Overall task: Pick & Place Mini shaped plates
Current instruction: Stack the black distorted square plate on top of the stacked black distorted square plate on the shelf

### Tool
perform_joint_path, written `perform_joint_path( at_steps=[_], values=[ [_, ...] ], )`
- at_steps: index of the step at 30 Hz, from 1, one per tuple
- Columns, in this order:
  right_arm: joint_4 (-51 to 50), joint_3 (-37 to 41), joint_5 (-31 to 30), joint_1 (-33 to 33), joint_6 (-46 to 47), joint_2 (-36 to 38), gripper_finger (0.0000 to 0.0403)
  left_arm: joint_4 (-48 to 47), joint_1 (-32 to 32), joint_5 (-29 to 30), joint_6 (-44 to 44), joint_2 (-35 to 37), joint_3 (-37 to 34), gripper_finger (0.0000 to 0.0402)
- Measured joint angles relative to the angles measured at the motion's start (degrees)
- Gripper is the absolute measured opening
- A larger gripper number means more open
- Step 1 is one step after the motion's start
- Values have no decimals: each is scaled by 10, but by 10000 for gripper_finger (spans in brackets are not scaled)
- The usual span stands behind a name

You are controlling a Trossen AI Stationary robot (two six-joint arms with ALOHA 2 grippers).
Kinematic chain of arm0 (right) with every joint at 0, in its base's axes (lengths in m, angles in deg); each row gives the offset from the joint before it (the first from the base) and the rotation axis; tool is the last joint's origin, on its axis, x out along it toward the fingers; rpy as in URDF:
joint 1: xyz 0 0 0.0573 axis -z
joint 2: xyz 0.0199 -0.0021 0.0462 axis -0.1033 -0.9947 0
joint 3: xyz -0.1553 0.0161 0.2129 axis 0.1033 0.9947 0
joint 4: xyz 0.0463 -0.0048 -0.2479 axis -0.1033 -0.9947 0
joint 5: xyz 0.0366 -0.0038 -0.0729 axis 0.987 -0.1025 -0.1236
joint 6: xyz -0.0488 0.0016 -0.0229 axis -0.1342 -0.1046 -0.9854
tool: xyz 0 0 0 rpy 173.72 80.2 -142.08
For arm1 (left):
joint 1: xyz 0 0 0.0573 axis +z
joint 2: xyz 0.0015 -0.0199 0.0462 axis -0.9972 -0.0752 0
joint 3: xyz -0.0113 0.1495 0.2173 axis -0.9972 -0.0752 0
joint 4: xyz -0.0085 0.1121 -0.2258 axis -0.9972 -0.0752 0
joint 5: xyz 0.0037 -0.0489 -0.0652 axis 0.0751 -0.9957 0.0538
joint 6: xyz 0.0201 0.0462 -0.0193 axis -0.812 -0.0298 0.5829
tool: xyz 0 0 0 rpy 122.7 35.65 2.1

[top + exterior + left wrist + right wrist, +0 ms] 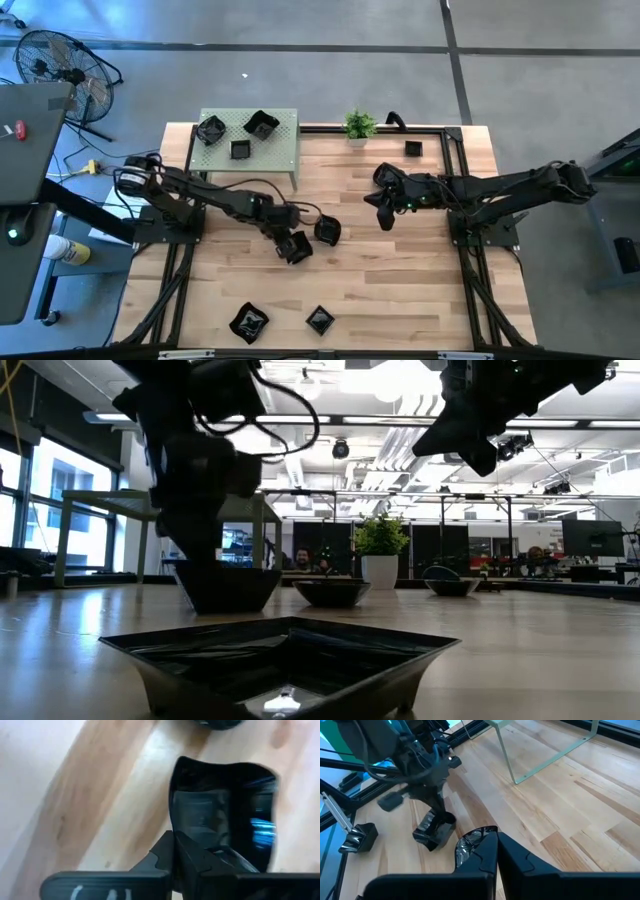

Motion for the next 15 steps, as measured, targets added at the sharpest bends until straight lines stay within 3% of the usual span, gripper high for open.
perform_joint_path(
  at_steps=[8,15],
  values=[
    [0,0,-1,0,0,0,6,-23,25,-62,32,115,0,2],
    [0,0,-5,0,-5,0,2,-39,146,-90,89,266,5,1]
  ],
)
